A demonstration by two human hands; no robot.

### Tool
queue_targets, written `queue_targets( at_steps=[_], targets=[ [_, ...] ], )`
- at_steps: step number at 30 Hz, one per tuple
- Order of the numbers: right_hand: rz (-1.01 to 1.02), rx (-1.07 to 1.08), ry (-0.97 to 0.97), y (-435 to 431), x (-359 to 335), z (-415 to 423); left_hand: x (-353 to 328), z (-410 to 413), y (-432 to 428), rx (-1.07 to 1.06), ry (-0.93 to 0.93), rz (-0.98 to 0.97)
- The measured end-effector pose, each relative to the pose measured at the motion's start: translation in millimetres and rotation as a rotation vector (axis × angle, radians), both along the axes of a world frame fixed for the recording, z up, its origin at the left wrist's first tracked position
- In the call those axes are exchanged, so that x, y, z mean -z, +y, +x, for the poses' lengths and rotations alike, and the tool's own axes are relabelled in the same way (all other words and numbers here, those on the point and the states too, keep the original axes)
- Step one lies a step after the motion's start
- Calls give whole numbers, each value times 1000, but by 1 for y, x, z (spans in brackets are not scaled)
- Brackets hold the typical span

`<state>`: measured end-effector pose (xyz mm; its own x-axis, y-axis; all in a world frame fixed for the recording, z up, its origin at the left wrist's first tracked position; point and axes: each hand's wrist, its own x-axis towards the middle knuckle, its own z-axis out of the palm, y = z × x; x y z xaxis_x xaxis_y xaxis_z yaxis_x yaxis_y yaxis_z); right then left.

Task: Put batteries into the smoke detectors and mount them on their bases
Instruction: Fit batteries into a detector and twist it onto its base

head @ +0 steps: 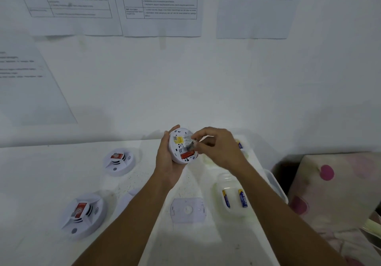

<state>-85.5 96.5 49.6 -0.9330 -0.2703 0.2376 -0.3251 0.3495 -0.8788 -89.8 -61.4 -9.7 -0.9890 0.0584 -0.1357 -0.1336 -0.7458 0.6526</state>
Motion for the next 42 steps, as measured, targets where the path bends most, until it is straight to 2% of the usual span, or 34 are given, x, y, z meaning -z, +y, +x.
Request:
queue_targets(
  at_steps=[6, 8, 13, 15, 17, 21, 23, 25, 28, 36, 40, 42],
  targets=[
    [78, -47, 220, -31, 33, 39, -3, 31, -10, -33, 1, -62],
    [57, -24, 218, -40, 43, 51, -2, 43, -13, -36, -1, -87],
    [-151, 173, -163, -51, 47, 71, 2, 75, -19, -57, 7, -60],
    [-259, 159, -357, -53, 51, 79, 3, 85, -22, -53, 15, -56],
    [-306, 151, -425, -58, 57, 86, 5, 93, -25, -52, 22, -53],
    [-112, 215, -260, -63, 72, 104, 8, 106, -37, -80, 22, -58],
    [135, 197, -103, -55, 85, 114, 9, 111, -47, -101, 27, -59],
    [456, 83, 49, -43, 99, 121, 9, 115, -55, -101, 28, -48],
    [694, -42, 93, -31, 108, 131, 10, 121, -59, -78, 26, -44],
    [681, -32, 177, -17, 111, 141, 21, 135, -61, -33, 24, -39],
    [631, -73, 26, -17, 102, 141, 23, 138, -63, -20, 30, -47],
    [645, -69, 35, -17, 101, 141, 22, 139, -63, -23, 25, -52]
  ],
)
